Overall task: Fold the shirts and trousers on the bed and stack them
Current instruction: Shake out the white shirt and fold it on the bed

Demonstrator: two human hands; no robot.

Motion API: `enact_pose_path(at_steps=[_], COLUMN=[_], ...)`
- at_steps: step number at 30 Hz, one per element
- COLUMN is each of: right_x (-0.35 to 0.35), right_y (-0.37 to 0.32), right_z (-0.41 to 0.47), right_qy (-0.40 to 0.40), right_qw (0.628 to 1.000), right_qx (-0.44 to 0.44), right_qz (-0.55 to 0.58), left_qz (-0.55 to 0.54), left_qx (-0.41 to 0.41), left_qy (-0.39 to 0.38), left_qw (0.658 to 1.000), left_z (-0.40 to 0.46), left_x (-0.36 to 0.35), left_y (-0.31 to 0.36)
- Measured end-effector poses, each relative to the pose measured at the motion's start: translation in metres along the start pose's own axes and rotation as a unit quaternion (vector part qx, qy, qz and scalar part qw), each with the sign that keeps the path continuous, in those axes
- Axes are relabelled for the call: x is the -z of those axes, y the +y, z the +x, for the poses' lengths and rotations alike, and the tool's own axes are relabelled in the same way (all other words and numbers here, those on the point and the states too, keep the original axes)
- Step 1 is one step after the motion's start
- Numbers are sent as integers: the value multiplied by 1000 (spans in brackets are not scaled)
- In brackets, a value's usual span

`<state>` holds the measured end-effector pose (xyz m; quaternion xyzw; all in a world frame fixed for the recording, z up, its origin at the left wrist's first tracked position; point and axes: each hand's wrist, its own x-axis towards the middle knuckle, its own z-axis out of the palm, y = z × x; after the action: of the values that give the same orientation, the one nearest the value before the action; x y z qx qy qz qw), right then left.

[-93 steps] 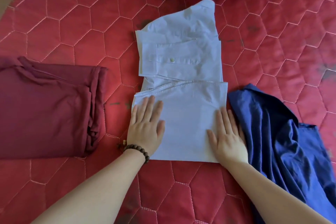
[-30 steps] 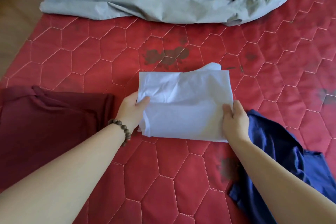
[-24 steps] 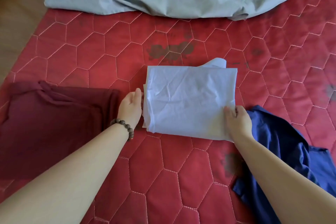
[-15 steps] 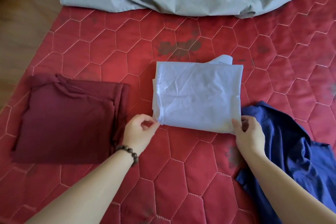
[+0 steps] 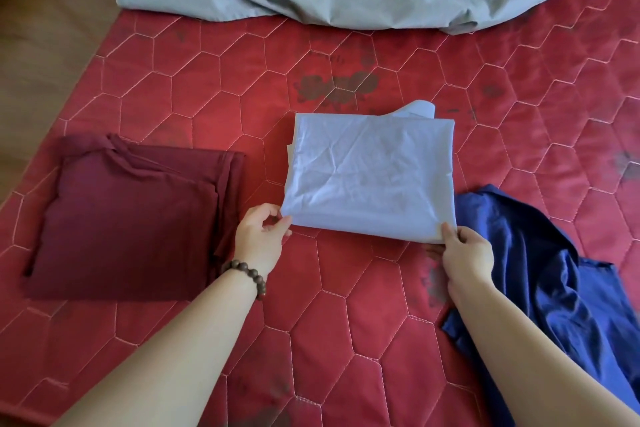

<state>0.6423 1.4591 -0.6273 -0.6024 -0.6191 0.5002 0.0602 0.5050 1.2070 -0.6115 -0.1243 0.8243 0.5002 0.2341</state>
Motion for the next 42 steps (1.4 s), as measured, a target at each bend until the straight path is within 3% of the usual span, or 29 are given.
enact_pose_path(at_steps=[3, 5, 7, 8, 10, 12, 15, 18, 21, 23, 27, 30, 33, 35, 38, 40, 42], right_x=[-2, 0, 2, 0, -14, -40, -77, -91, -87, -81, -75, -74, -67, -63, -62, -63, -65], right_y=[-4, -9, -18, -22, -32, -38, -38, -31, -30, -33, -56, -75, -102, -119, -140, -146, -147], right_z=[-7, -10, -15, -19, -26, -31, -23, 5, 31, 50, 78, 82, 93, 106, 120, 124, 126], right_qy=[-19, 22, 86, 96, 71, -14, -161, -182, -174, -143, -80, -55, 10, 7, -24, -24, -22], right_qw=[999, 995, 974, 959, 919, 864, 770, 717, 664, 649, 719, 740, 808, 865, 951, 958, 961], right_qx=[-26, 28, 126, 184, 316, 417, 472, 479, 509, 501, 408, 414, 411, 352, 201, 190, 213], right_qz=[-2, -89, -169, -191, -226, -281, -397, -473, -519, -554, -558, -527, -422, -357, -233, -213, -178], left_qz=[37, 72, 137, 174, 243, 318, 466, 548, 541, 523, 492, 455, 424, 424, 342, 258, 213], left_qx=[37, 4, -132, -213, -352, -438, -390, -341, -323, -302, -308, -315, -338, -285, -187, -154, -163], left_qy=[-8, 57, 168, 185, 148, 49, -89, -83, -45, -34, -20, 7, 80, 67, 26, 0, -11], left_qw=[999, 996, 967, 944, 892, 839, 789, 760, 775, 796, 815, 833, 836, 857, 921, 954, 963], left_z=[-6, -11, -13, -14, -15, -8, 14, 39, 44, 45, 43, 48, 83, 112, 150, 164, 167], left_x=[-6, -9, -11, -13, -28, -52, -80, -73, -62, -63, -65, -63, -66, -68, -69, -65, -61], left_y=[0, 6, 14, 20, 33, 40, 38, 12, -12, -17, -15, 6, 47, 76, 96, 102, 104])
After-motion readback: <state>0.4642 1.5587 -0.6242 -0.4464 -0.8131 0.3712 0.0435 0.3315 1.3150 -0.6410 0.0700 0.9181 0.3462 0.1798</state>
